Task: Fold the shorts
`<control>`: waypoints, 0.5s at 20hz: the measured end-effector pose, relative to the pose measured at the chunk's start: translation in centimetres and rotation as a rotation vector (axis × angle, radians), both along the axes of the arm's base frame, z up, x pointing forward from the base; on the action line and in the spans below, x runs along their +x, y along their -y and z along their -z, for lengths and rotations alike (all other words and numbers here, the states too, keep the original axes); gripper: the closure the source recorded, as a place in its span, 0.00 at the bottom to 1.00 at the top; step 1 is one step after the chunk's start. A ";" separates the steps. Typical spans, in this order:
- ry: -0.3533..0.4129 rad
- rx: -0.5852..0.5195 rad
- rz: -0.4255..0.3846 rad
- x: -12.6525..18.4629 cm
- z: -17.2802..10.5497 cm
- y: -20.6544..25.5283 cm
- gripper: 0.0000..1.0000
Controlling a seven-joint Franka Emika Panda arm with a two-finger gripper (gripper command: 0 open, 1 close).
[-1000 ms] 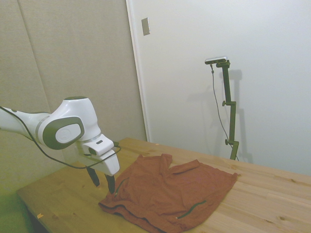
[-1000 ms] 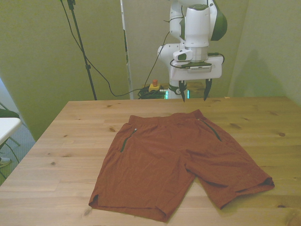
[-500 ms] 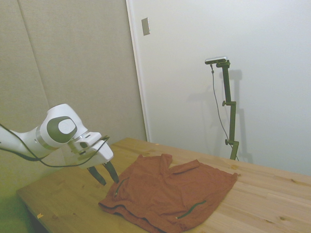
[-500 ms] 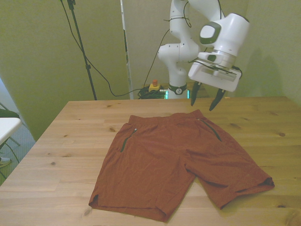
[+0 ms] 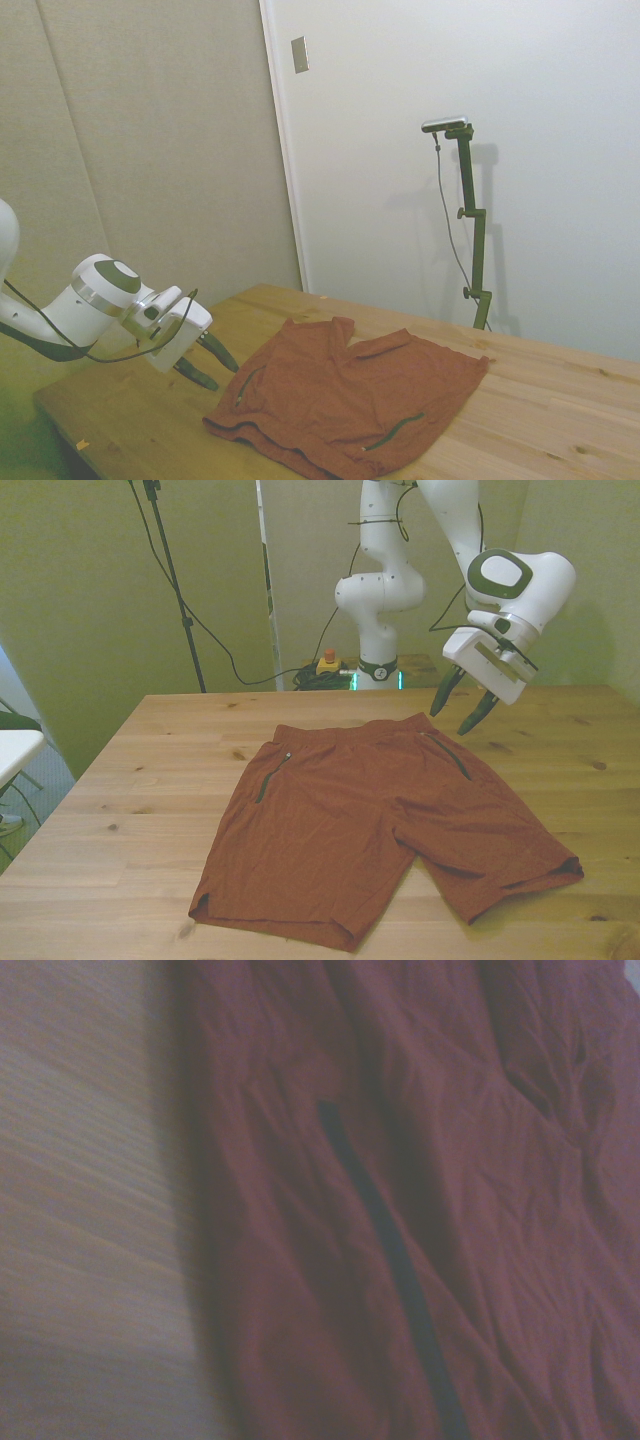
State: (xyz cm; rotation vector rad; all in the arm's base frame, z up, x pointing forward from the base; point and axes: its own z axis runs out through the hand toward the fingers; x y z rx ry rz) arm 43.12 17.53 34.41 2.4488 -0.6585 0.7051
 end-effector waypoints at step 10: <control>-0.038 -0.087 -0.026 -2.0 2.1 -3.6 0.00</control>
